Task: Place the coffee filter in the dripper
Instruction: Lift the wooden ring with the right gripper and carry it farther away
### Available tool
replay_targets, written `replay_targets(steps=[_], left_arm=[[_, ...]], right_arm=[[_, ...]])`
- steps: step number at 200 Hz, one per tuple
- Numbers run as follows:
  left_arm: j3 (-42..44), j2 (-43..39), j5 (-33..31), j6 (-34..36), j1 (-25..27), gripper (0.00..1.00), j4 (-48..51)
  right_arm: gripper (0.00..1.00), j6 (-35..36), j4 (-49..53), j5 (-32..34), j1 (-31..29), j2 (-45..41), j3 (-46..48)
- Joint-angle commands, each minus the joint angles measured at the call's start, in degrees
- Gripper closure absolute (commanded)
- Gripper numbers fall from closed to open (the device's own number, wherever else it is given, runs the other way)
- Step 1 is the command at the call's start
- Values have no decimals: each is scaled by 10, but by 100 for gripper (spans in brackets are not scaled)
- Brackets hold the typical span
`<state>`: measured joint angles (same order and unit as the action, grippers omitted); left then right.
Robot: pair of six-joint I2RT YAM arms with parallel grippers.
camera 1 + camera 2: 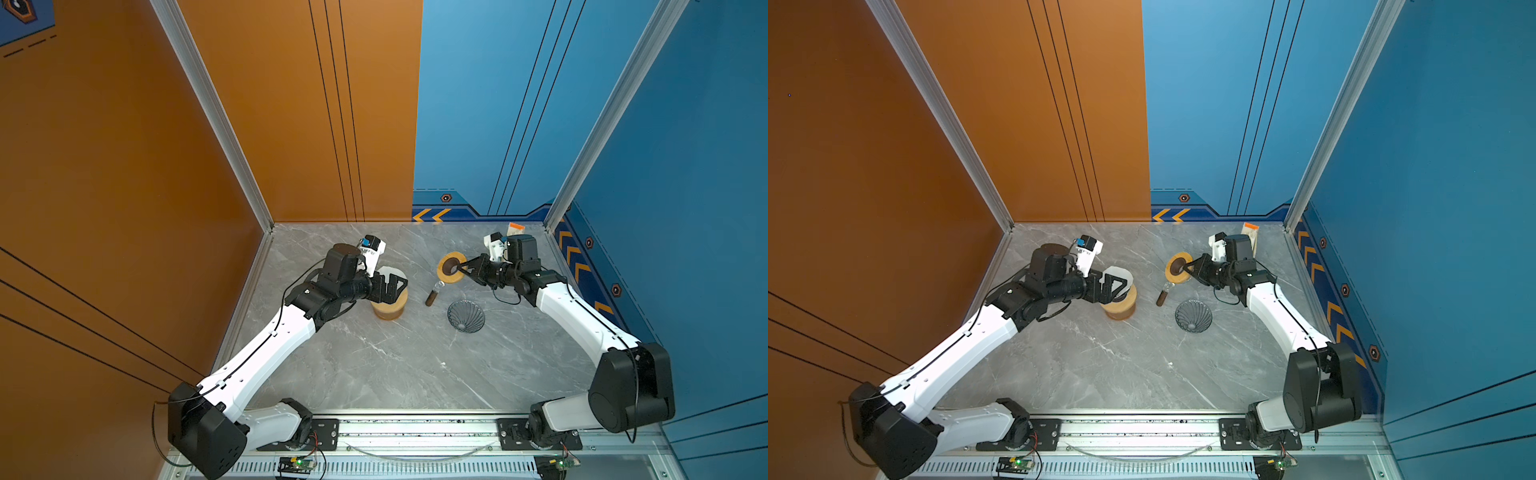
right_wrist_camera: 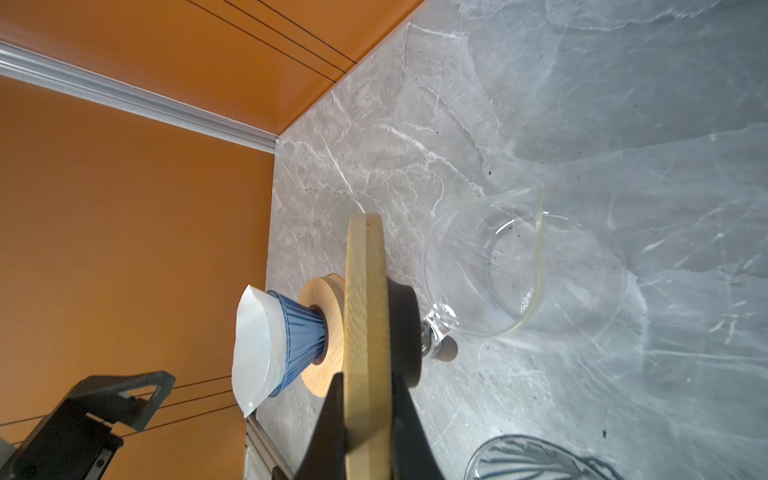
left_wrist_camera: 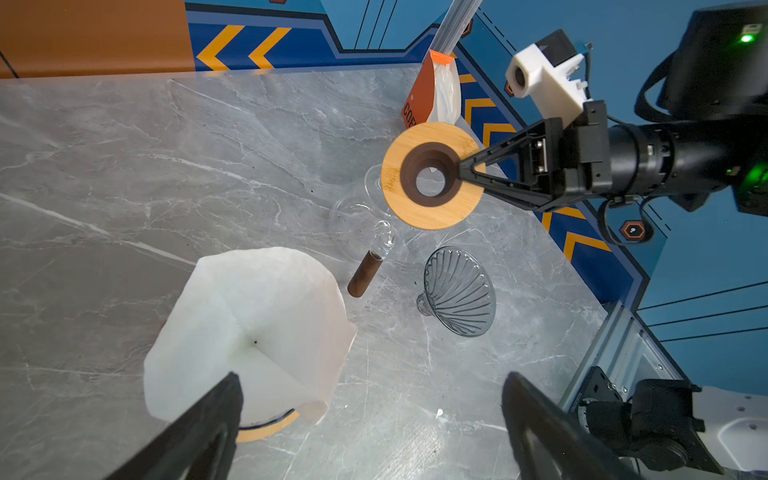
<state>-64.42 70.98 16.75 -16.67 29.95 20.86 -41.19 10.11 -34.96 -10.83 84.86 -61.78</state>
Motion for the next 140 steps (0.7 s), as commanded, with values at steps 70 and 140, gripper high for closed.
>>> replay_targets(steps=[70,140], left_arm=[[-20,3,15,9,-9,2,19],[-24,0,10,1,-2,2,20]], right_arm=[[100,-26,-66,-23,19,69,-27],[100,-45,-96,-41,20,110,-41]])
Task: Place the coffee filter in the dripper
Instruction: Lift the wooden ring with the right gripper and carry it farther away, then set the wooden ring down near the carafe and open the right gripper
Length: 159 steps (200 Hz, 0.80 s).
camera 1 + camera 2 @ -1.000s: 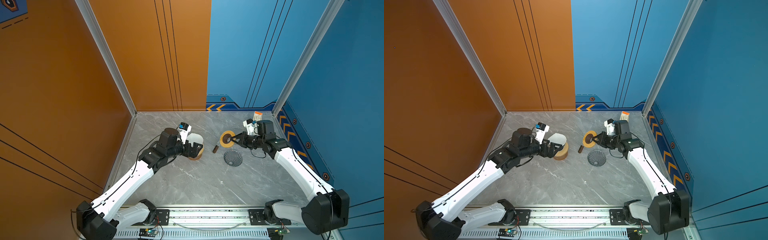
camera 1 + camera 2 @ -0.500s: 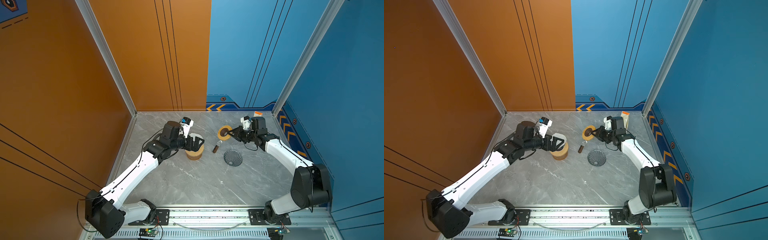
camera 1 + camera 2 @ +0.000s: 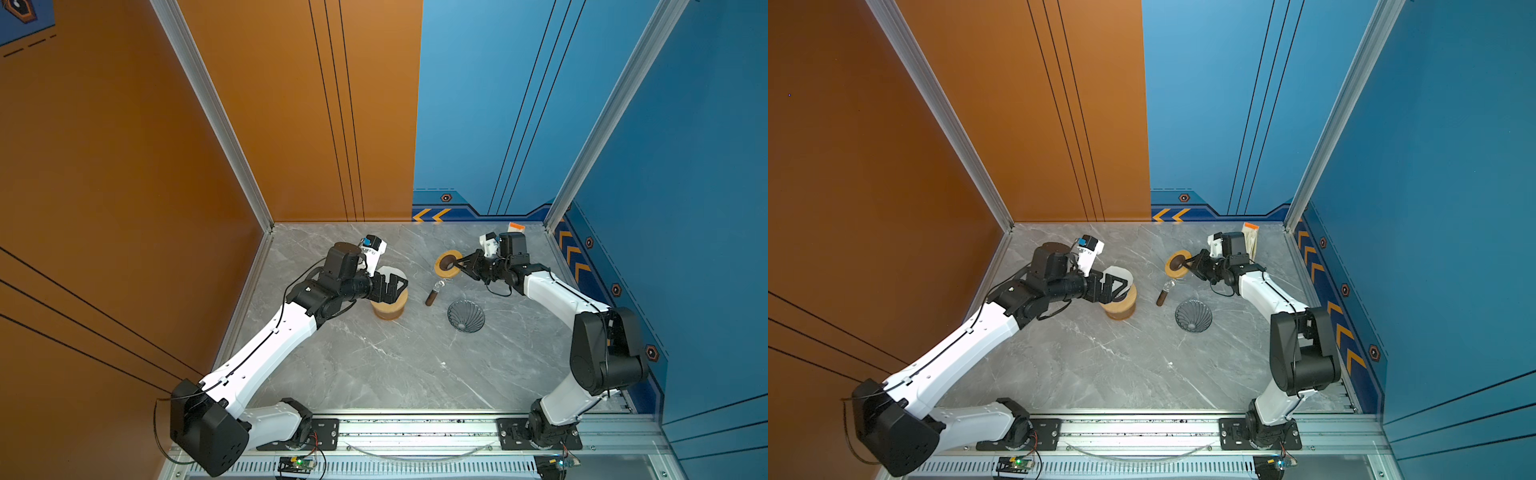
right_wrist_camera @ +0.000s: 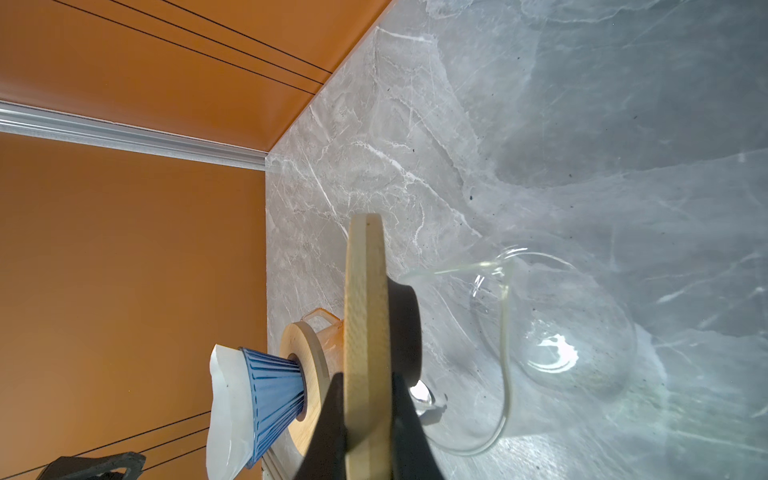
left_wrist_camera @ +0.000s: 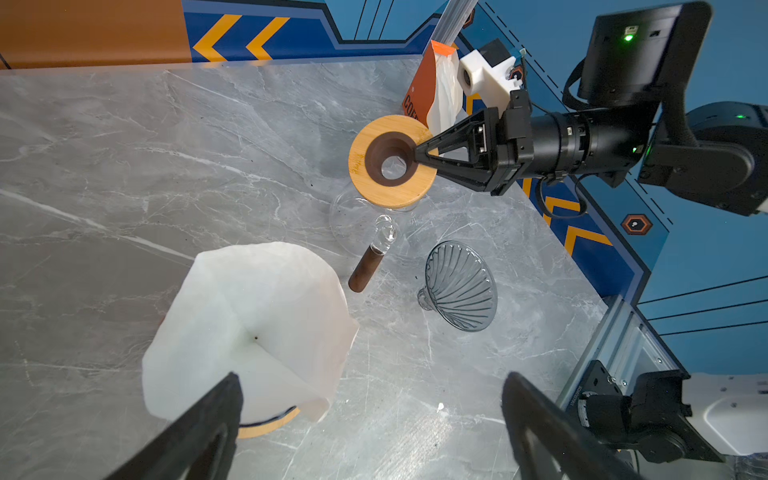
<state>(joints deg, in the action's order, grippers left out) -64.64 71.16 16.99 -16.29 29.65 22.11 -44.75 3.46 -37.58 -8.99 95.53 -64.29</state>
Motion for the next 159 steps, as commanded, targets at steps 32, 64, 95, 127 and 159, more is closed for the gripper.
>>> replay_targets(steps=[32,64,95,127,159], left_arm=[[-22,-3,0,-5,6,2,9],[-22,-2,-4,-5,7,2,11],[-24,-1,-5,-8,8,2,14],[-24,-1,-13,-7,12,2,14],[-21,-4,-15,-6,15,2,14]], right_arm=[[94,-10,-20,-14,4,8,-9],[91,-10,-18,-15,6,9,0],[88,-10,-19,-9,9,-6,16],[82,-10,-12,-13,11,-7,26],[78,-10,-10,-8,12,-15,35]])
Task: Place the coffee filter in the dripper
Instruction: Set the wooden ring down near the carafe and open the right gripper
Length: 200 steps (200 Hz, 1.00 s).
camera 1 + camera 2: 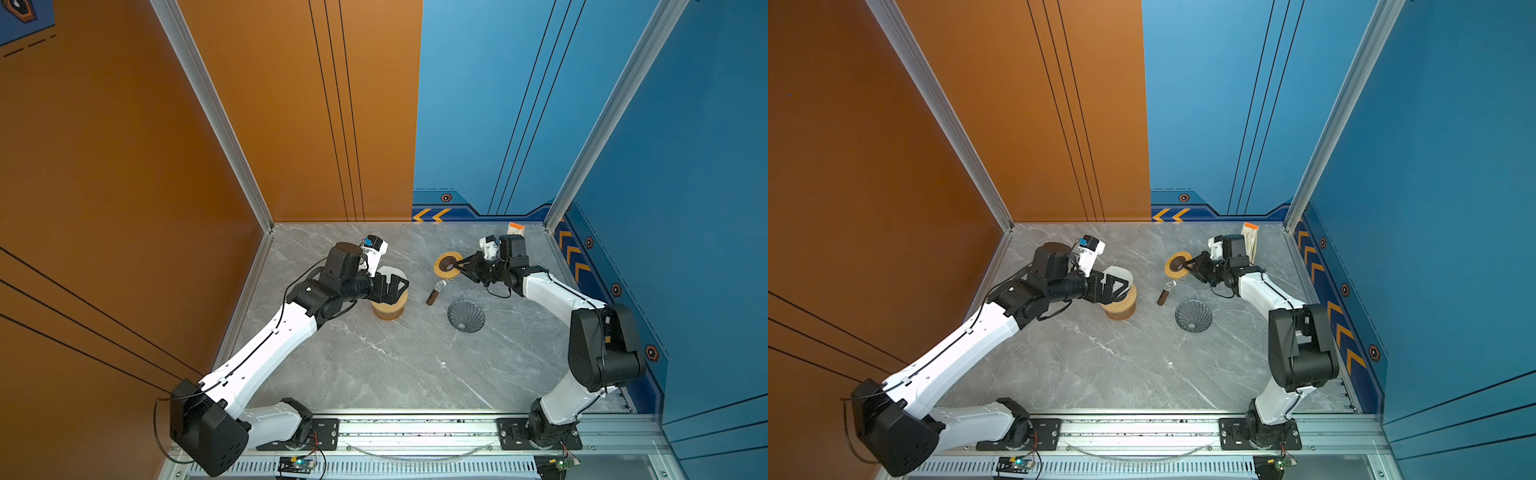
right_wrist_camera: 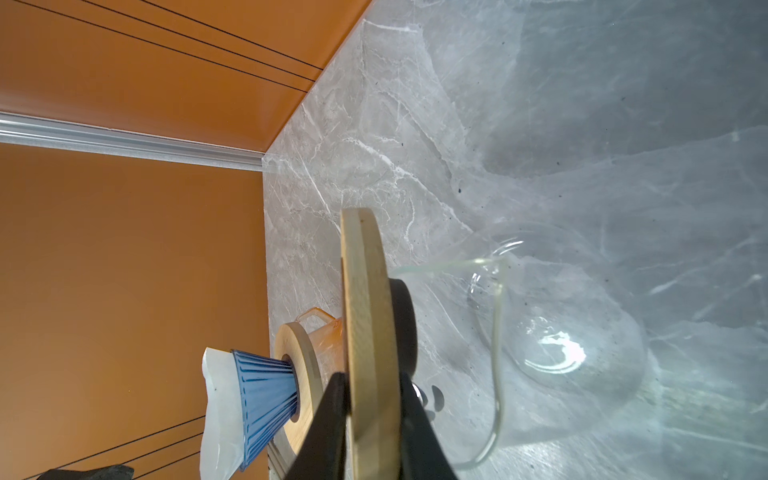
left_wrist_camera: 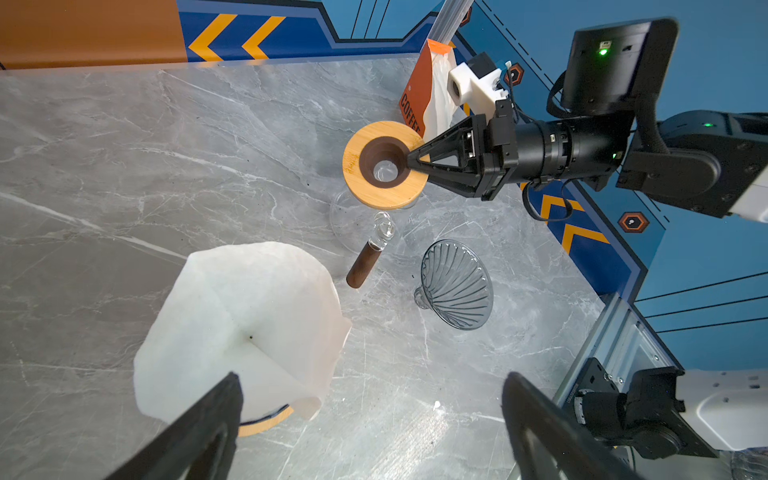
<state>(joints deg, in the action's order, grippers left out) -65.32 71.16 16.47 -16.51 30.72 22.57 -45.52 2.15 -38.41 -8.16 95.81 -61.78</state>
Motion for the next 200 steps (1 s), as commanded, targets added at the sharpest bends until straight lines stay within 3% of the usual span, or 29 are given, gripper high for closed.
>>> replay_targets(steps=[1,51,200], left_arm=[[-15,-4,-10,-4,4,2,9],[-20,-2,-9,1,4,2,12],[-28,-10,-17,3,7,2,17]], right_arm=[[78,-3,3,0,4,-18,11],[70,0,9,10,8,-28,15],[65,0,23,29,33,-53,36]])
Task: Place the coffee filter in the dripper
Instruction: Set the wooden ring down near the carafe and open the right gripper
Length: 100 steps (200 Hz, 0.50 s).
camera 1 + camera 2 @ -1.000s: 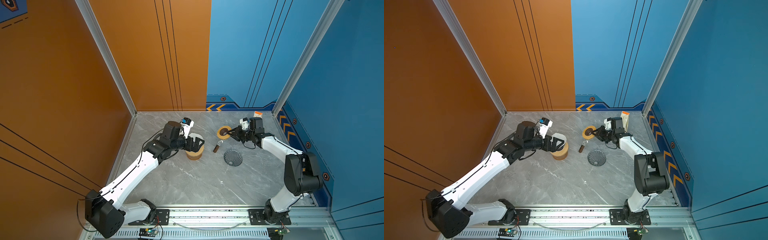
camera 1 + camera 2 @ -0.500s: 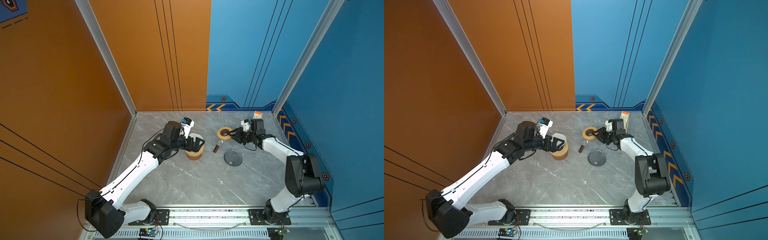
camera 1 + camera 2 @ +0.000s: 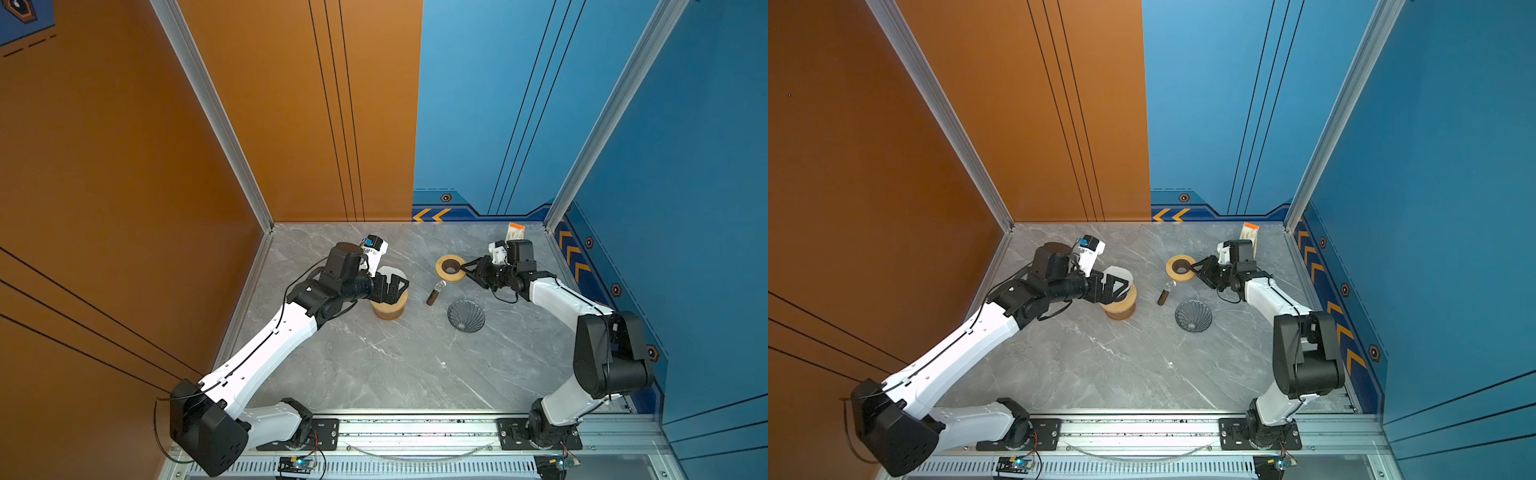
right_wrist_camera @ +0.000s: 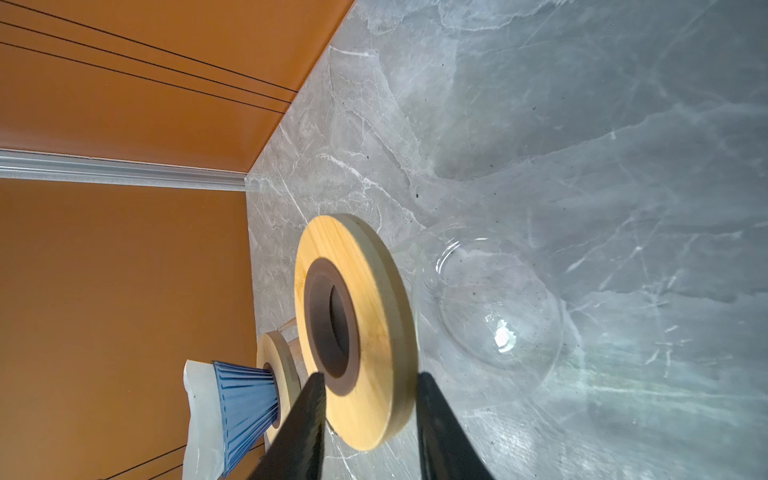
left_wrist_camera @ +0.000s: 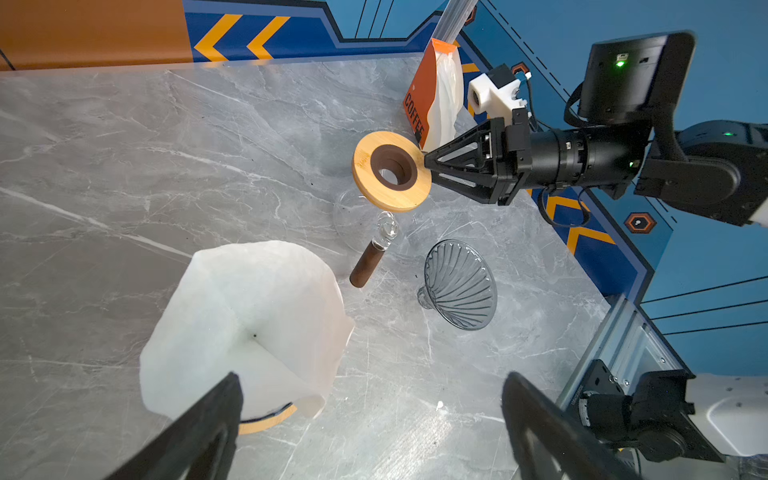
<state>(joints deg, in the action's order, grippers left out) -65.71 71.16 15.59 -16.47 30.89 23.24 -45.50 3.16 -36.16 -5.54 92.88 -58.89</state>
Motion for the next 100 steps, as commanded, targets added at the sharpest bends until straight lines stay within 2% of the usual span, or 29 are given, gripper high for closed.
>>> replay_targets(steps=[1,50,100], left_arm=[[-24,-10,-9,3,6,2,10],[-49,2,-4,10,7,2,16],[-78,7,-11,26,6,2,24]], right_arm=[[65,0,13,7,7,-24,7],[63,27,53,15,16,-47,-5],[60,122,206,37,17,-80,-66]])
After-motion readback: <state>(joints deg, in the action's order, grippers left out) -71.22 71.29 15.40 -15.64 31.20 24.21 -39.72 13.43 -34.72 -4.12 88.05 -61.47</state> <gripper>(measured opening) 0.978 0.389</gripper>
